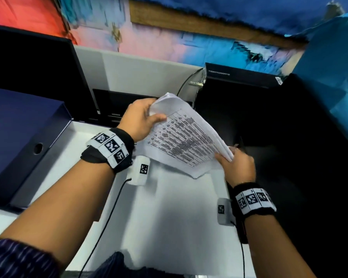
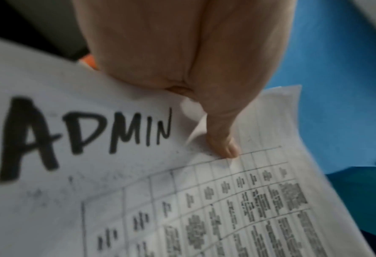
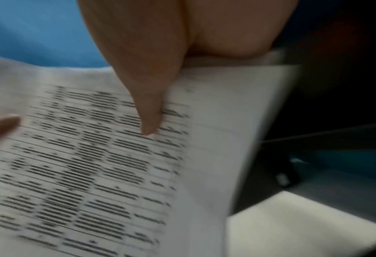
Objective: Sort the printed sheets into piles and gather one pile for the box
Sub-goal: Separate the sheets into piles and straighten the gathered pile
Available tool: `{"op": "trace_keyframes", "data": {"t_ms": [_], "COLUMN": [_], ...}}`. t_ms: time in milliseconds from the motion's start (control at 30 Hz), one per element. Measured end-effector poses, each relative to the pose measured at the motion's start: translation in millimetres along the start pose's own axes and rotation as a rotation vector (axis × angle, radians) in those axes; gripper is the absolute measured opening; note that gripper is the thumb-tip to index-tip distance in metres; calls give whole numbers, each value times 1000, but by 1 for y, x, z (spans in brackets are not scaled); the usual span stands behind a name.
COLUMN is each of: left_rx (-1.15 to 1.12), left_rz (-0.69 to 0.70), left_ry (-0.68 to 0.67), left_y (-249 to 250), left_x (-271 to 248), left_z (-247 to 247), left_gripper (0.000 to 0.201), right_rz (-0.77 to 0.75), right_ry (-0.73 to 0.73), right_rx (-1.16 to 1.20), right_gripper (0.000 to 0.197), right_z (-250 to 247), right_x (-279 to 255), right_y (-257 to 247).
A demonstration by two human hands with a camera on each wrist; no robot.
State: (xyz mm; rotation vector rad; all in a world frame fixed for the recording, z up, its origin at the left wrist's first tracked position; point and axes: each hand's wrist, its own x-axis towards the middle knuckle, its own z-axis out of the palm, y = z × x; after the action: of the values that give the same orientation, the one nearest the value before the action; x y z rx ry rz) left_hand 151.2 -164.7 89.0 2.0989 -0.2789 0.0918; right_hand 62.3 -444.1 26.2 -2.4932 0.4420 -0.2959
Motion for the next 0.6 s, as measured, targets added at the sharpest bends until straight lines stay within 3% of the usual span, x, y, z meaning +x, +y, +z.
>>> {"op": "trace_keyframes", "data": {"t_ms": [67,133,200,267,367,467,533,600], "left_rx": [-96,-222,-325,-389,-518,-476,-309,-253], "left_rz": [-54,-103,-162,-198,-244,-283,-331,-389], "left_ry": [23,35,77,118,159,216,219,245], "left_y": [-11,-19,-26,-28,-30,-45,-58,-65], "left_x": [-3,-6,-8,-12,-22,-34,-44,-55], "left_z": [0,2,5,11,30,53,66,78], "left_gripper": [11,19,24,27,26,26,18,24], "right_rz": [170,294,332,329,225,141,194,242], "right_ry": [88,157,178,190,269,323,263,200], "right_rx": [173,482,773,954,882,871,815,715], "right_gripper": [24,32,43,39,14,15,21,34], "right_z": [-3,-3,-3,-3,-10,-11,-3,6], "right_x": [-4,-7,-8,-10,-15,-23,-29,-34], "right_y": [13,21,28,27,13,5,9,20]}}
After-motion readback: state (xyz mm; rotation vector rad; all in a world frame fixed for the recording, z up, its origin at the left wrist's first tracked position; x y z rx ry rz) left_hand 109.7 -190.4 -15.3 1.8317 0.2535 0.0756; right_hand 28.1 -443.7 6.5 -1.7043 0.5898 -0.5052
